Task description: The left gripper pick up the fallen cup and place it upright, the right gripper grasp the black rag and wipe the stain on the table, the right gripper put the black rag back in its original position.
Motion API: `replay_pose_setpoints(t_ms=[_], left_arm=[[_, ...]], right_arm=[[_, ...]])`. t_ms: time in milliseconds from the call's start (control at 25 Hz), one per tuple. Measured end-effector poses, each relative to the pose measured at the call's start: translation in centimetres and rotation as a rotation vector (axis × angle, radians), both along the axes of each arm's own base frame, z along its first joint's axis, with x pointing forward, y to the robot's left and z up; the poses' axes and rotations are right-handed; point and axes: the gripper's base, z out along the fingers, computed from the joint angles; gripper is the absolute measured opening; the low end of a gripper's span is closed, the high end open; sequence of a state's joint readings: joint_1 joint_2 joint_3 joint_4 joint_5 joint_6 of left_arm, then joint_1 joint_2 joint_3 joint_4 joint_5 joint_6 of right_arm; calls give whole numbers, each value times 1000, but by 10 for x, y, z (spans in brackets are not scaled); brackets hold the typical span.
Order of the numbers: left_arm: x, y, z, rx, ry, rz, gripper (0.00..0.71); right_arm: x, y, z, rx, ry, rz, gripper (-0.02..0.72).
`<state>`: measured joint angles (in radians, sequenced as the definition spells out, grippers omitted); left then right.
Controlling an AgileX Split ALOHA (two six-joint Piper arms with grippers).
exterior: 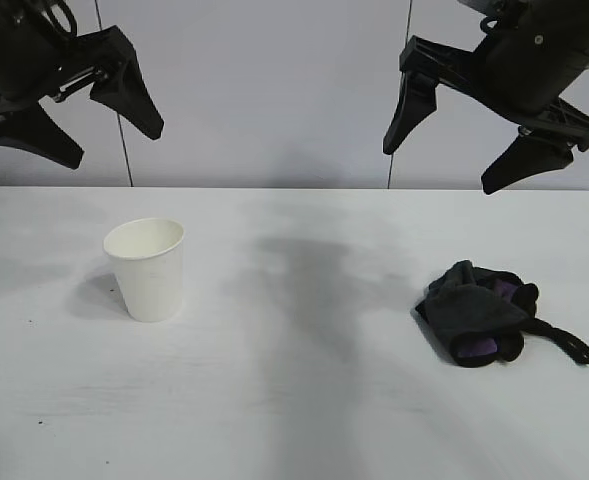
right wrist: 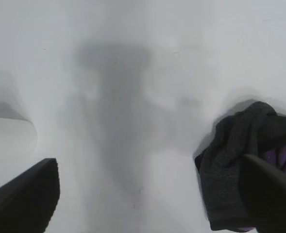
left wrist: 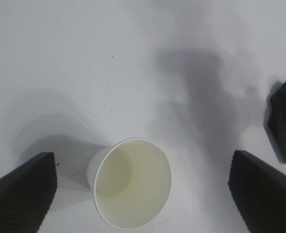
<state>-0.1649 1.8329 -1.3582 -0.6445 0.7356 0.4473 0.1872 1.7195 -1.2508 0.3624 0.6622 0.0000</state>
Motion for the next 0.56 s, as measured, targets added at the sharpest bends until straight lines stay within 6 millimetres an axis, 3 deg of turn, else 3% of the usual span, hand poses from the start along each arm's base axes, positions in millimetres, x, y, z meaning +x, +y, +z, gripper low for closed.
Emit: replay_pose_setpoints(t_ms=[560], left_arm=[[0,0,0,0,0,0,694]], right_arm=[[2,-1,1,-4,-21,-5,694]])
